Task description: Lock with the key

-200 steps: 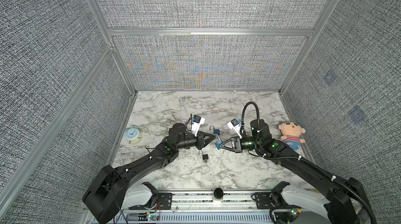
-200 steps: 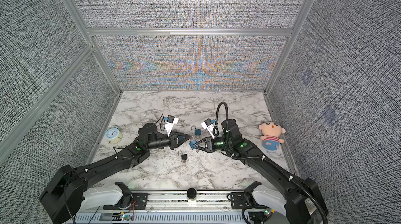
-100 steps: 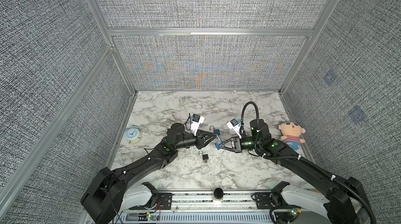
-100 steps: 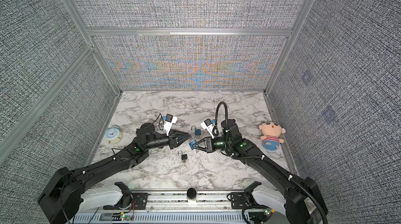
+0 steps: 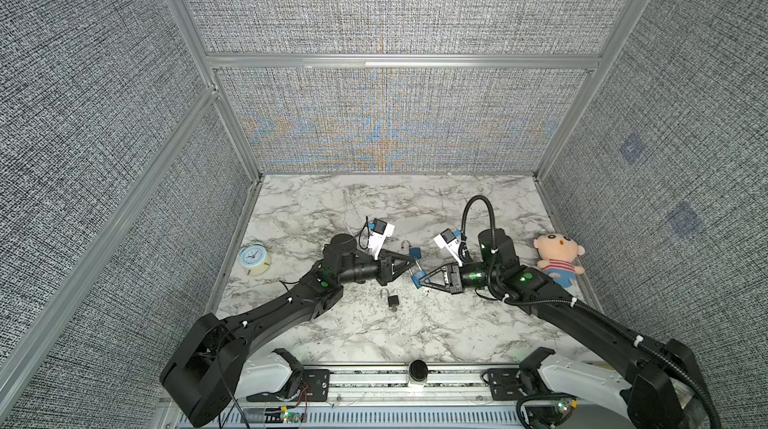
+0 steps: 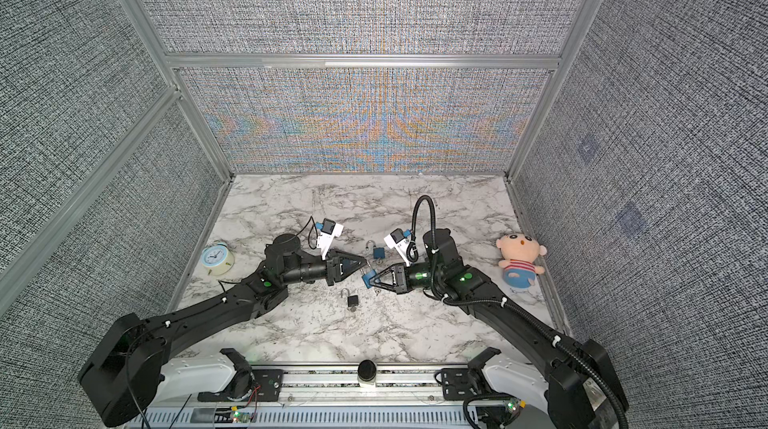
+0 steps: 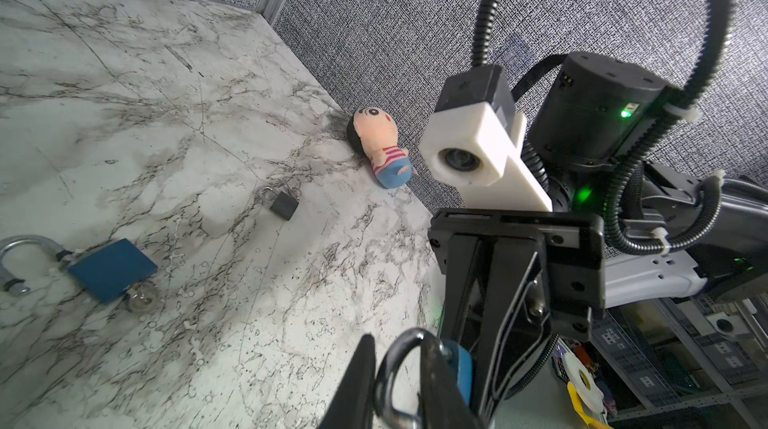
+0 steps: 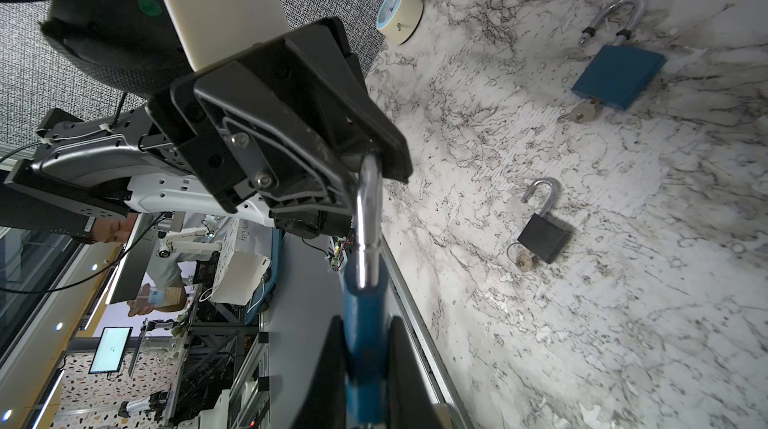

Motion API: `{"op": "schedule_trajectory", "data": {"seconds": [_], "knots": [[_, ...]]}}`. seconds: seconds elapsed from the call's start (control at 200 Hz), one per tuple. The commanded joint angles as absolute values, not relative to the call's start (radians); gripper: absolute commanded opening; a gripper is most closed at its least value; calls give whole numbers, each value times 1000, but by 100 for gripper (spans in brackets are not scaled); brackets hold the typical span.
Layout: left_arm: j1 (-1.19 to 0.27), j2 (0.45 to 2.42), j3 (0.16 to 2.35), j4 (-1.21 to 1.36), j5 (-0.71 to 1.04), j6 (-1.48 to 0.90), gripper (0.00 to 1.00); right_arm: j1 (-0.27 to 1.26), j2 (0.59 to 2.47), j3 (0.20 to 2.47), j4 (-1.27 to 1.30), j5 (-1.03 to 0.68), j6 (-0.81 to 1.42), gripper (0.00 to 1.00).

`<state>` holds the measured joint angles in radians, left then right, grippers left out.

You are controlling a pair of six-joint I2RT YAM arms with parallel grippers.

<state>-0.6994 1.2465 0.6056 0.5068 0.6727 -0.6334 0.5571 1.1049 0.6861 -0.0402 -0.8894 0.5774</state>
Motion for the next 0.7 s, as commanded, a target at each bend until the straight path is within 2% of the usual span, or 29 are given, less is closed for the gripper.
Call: {"op": "schedule_trajectory", "data": {"seconds": [0.0,0.11,0.145,0.69], "knots": [[-700,1240,606,541,671,-623,17,560,1103,690,-19,-909,570,0],[-700,1242,602,537,669,-623,8,560,1102,693,-10,-919,577,0],[-700,1244,600,535,669,-622,0,560,1102,692,-1,-923,583,0],[-700,1248,588,510,649,-598,0,563,1050,666,130,-991,716,0]]}}
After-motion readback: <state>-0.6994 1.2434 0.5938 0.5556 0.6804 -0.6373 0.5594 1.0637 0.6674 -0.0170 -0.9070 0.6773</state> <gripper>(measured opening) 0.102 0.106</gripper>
